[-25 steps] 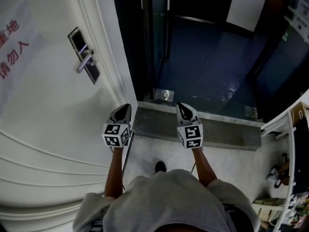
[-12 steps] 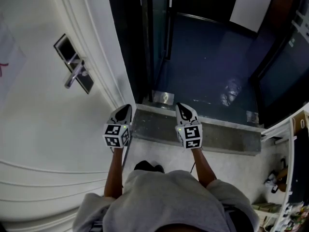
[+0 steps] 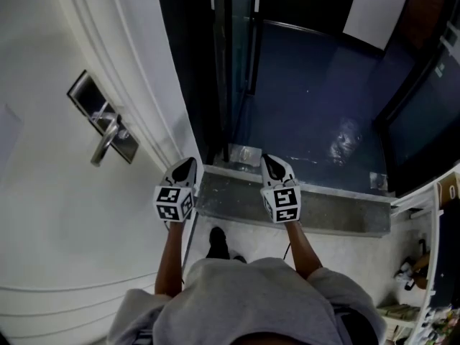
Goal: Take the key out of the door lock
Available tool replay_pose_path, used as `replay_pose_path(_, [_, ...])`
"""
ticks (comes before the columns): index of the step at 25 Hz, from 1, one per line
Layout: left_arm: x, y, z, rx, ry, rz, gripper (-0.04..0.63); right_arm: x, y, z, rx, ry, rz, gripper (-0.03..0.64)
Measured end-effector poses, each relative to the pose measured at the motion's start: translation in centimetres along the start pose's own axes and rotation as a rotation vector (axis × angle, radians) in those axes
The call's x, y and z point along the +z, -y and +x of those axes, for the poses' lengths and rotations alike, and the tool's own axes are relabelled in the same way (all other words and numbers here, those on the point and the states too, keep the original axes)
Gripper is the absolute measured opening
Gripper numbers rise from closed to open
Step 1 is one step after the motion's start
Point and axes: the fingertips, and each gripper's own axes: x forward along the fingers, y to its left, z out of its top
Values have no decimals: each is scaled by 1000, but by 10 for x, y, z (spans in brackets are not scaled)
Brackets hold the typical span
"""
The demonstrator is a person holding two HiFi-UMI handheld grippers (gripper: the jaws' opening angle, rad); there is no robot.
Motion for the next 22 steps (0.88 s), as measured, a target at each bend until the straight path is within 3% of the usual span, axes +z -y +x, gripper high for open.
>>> replay_pose_path(13, [37, -47, 104, -148, 13, 26, 16, 35, 17, 113, -62, 2, -27, 23])
replay_pose_path(22, [37, -67, 135, -136, 7, 6, 17, 34, 23, 153, -37, -5, -44, 23])
